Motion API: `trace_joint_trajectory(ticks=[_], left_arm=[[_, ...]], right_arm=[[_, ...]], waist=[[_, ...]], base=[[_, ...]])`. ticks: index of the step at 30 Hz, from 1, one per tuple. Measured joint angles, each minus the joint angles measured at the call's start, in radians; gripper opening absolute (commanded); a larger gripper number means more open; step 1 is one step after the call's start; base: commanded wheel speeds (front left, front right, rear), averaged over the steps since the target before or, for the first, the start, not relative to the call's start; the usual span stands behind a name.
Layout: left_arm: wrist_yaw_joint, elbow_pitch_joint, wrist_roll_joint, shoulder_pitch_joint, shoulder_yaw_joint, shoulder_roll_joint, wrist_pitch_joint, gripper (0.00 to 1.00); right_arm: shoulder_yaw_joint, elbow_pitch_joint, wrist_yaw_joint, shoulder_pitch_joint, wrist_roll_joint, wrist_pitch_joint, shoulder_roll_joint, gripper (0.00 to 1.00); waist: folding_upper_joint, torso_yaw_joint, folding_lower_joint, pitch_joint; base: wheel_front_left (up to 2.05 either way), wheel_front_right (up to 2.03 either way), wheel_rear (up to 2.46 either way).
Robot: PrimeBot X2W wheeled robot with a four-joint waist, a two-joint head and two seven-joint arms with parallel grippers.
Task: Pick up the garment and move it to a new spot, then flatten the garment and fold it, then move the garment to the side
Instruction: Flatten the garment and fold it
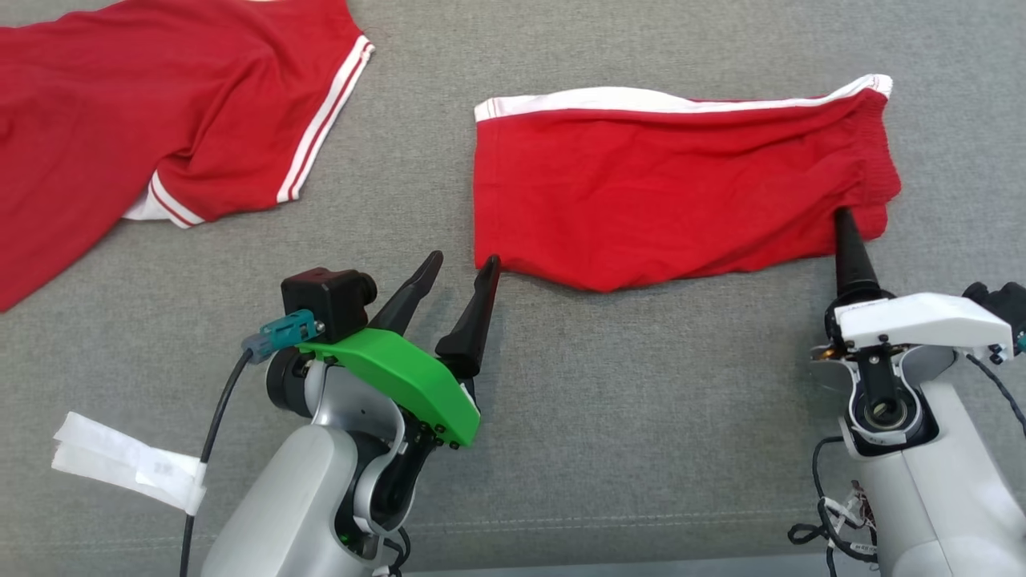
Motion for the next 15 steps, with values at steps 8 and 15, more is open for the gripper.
trace_joint_trajectory(ticks=[8, 15], left_arm=[[0.007, -0.006, 0.007, 0.0, -0.001, 0.004, 0.0, 1.0], [0.011, -0.006, 0.007, 0.003, 0.008, 0.004, -0.009, 1.0]], right_arm=[[-0.039, 0.031, 0.007, -0.06, 0.018, -0.024, -0.003, 1.0], [-0.062, 0.037, 0.025, -0.069, 0.043, -0.04, -0.002, 1.0]], waist=[[0.0, 0.039, 0.0, -0.003], [0.0, 0.071, 0.0, -0.017]], base=[[0.0, 0.0, 0.0], [0.0, 0.0, 0.0]])
